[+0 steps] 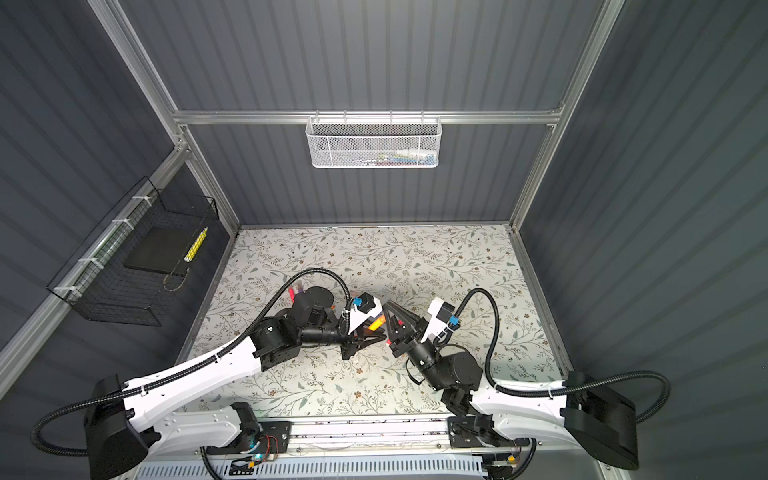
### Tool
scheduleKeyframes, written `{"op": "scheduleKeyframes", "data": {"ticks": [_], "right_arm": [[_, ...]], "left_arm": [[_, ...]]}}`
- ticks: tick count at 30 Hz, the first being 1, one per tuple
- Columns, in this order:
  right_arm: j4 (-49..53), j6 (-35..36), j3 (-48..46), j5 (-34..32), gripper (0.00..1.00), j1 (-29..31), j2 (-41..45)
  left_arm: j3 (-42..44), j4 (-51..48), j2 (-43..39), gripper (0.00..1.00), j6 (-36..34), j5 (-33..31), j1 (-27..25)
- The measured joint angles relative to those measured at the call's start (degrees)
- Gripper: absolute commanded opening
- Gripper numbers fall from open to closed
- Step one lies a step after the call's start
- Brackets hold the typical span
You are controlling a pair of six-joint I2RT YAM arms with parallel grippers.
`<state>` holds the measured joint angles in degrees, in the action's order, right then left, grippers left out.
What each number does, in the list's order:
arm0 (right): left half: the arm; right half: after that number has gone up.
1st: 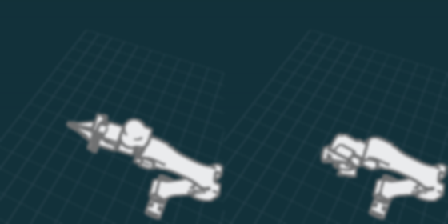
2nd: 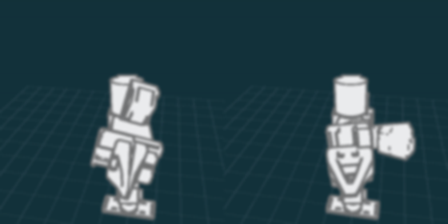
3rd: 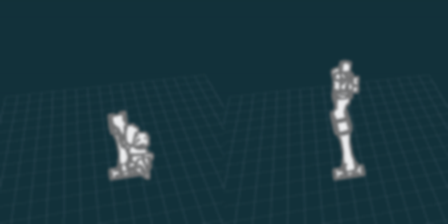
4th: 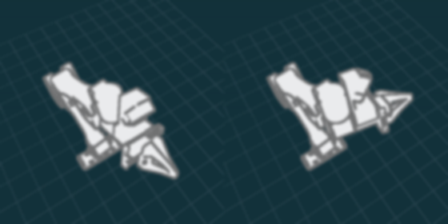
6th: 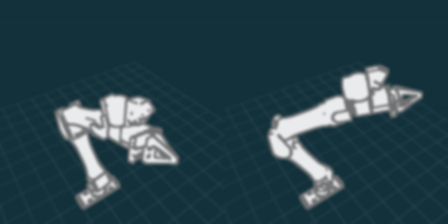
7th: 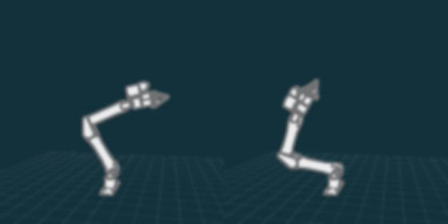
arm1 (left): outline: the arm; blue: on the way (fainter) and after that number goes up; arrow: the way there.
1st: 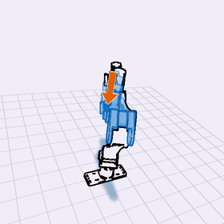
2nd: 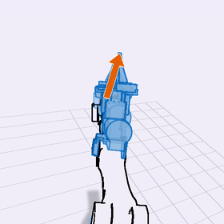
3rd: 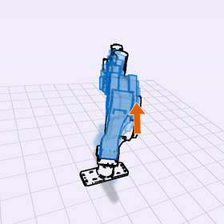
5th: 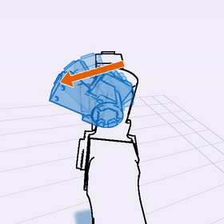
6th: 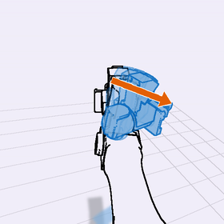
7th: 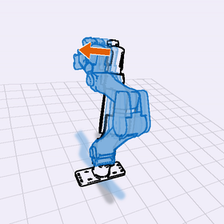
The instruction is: Insert the pens into the pen caps
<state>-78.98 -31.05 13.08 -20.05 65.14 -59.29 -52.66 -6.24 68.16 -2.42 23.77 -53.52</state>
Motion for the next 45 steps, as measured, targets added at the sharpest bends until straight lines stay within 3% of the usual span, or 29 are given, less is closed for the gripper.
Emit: {"op": "scheduleKeyframes", "data": {"ticks": [3, 6, 11, 15, 17, 23, 25, 29, 34, 39, 45], "right_arm": [[2.4, -0.9, 0.1, -0.8, 0.0, 0.1, 2.2], [11.6, -2.0, 2.0, -1.0, 0.0, 0.0, 5.4], [25.2, -6.2, 3.8, 3.7, 0.0, -3.6, 7.1], [31.9, -9.7, 4.8, 7.4, 0.0, -7.0, 5.1], [34.9, -11.1, 4.8, 7.8, 0.0, -8.9, 3.2], [41.8, -14.0, 6.4, 9.6, 0.0, -14.2, -5.1], [44.0, -14.8, 9.0, 10.7, 0.0, -16.0, -9.0], [45.7, -16.2, 15.3, 14.4, 0.0, -20.3, -18.1], [48.0, -17.5, 22.5, 20.3, 0.0, -24.9, -30.3], [54.5, -17.9, 29.5, 23.8, 0.0, -26.5, -37.9], [62.3, -16.9, 34.9, 24.4, 0.0, -26.5, -41.3]], "left_arm": [[2.2, 4.5, -0.2, 0.0, 1.2, 1.9, 0.3], [6.7, 11.0, -1.0, 0.0, 2.1, 2.3, 0.8], [15.2, 20.9, -1.3, 0.01, 3.7, 0.3, 1.6], [19.6, 25.9, -1.1, 0.7, 5.5, -3.9, 3.0], [20.0, 28.2, -1.1, 0.99, 6.5, -7.1, 5.4], [21.4, 29.6, -4.9, 0.99, 7.5, -17.6, 7.0], [23.1, 27.9, -8.6, 1.0, 8.1, -23.9, 7.0], [23.4, 19.1, -13.7, 0.99, 12.0, -39.5, 7.2], [19.3, 3.8, -11.7, 0.99, 19.4, -54.1, 8.1], [17.2, -5.0, -5.2, 0.99, 24.9, -58.6, 9.9], [15.0, -9.3, 4.7, 0.99, 26.8, -55.2, 15.1]]}}
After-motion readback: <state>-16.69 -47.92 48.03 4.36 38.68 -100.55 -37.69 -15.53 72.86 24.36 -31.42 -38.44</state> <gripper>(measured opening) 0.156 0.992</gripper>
